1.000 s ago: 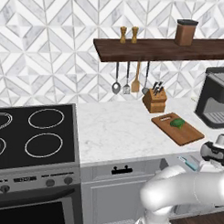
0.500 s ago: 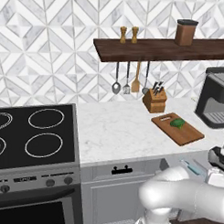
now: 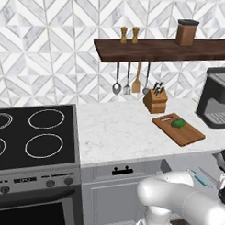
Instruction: Place the appropriate cutting tool for cutting the broccoli skin on the cutting board.
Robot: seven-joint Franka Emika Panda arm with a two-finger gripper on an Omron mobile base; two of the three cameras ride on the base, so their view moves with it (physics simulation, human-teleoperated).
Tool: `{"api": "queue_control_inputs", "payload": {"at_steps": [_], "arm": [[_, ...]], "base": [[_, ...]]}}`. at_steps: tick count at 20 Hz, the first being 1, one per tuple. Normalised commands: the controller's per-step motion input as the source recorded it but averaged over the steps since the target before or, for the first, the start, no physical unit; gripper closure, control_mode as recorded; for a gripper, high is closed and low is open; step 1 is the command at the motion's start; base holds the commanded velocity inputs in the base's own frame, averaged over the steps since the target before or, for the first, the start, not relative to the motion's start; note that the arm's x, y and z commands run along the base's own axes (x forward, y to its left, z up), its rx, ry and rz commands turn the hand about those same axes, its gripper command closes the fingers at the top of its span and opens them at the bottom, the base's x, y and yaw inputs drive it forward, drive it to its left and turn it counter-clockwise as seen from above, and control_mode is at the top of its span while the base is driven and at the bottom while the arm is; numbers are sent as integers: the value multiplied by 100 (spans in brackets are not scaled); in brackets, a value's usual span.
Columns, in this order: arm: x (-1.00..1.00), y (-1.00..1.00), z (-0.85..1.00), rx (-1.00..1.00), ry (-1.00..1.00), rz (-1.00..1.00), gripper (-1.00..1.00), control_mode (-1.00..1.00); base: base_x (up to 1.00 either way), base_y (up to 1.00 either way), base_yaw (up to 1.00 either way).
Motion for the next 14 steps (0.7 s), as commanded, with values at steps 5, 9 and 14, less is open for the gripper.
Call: {"api": "queue_control_inputs", "payload": {"at_steps": [5, 9, 14], "arm": [[33, -36, 1, 0, 0, 9, -100, -100], [11, -31, -11, 0, 0, 14, -100, -100], [34, -34, 0, 0, 0, 12, -100, -100]], "base": [[0, 0, 0], [0, 0, 0], [0, 0, 0]]}}
